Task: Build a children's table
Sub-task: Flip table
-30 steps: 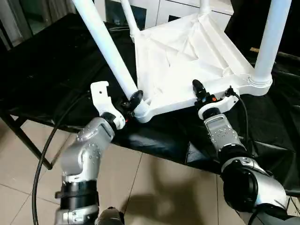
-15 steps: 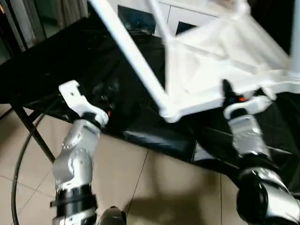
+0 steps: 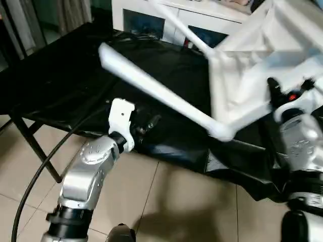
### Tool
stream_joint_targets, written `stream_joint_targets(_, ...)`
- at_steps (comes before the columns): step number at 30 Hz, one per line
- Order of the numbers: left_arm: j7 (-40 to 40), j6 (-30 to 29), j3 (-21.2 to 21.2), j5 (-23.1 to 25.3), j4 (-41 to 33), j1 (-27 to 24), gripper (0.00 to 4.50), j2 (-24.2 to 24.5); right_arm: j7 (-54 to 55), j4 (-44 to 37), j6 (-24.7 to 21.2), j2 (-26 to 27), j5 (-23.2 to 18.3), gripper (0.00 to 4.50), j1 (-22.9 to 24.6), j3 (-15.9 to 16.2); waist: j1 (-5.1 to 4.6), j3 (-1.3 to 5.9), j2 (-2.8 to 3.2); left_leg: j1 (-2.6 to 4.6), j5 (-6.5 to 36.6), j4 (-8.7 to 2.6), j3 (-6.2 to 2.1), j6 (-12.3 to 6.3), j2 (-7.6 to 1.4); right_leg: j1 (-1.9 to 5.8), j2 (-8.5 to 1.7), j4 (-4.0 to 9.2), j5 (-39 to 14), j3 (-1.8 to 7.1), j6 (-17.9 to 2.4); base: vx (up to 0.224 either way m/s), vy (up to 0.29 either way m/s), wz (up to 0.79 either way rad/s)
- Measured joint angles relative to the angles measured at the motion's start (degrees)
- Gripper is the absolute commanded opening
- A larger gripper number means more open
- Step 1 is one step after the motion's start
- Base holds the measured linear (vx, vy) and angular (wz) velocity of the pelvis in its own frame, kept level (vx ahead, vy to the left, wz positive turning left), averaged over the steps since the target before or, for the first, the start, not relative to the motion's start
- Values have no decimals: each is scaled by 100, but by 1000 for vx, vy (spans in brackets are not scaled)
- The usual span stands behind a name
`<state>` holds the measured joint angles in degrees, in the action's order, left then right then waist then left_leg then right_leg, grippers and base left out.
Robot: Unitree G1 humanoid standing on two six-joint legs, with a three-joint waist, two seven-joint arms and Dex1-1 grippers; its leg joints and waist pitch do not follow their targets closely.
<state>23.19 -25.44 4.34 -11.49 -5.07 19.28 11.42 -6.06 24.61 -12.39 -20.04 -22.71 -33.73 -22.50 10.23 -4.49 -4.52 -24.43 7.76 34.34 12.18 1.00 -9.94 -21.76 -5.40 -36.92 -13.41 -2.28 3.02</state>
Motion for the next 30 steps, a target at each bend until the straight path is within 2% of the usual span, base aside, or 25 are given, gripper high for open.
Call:
stream_joint_targets(6, 186, -58, 226, 141, -207, 165, 319, 232, 247, -401, -305, -191, 290, 204, 83, 198, -63, 0, 1, -17, 0, 1, 11, 0, 1, 9, 1, -2, 19, 12, -32, 0, 0, 0)
stream_joint_targets(13, 394, -87, 471, 290, -443, 404, 319, 417, 186, -495, -332, -419, 687, 197, 88, 507, -116, 1, 0, -22, -1, 2, 13, -1, -2, 1, 4, -3, 20, 14, -34, 0, 0, 0)
stream_joint_targets(24, 449, -86, 749, 529, -474, 491, 319, 555, 4, -527, -385, -599, 894, 193, 85, 753, -140, 1, -2, -28, -1, 10, 15, -1, -3, -1, 4, -6, 21, 15, -35, 0, 0, 0)
stream_joint_targets(26, 551, -68, 839, 586, -475, 688, 346, 617, -37, -529, -387, -648, 942, 193, 84, 852, -155, 2, -3, -28, -1, 11, 16, -2, -3, -2, 4, -7, 21, 17, -35, 0, 0, 0)
stream_joint_targets(28, 635, -4, 936, 712, -474, 856, 356, 664, -57, -537, -383, -645, 956, 248, 84, 907, -180, 2, -5, -27, -1, 13, 17, -2, -3, -2, 4, -8, 21, 18, -35, 0, 0, 0)
stream_joint_targets(30, 663, 166, 1091, 907, -450, 1076, 366, 742, -51, -545, -357, -636, 1084, 262, 84, 981, -205, 7, -12, -28, -2, 13, 17, -3, -4, -3, 4, -8, 22, 18, -35, 0, 0, 0)
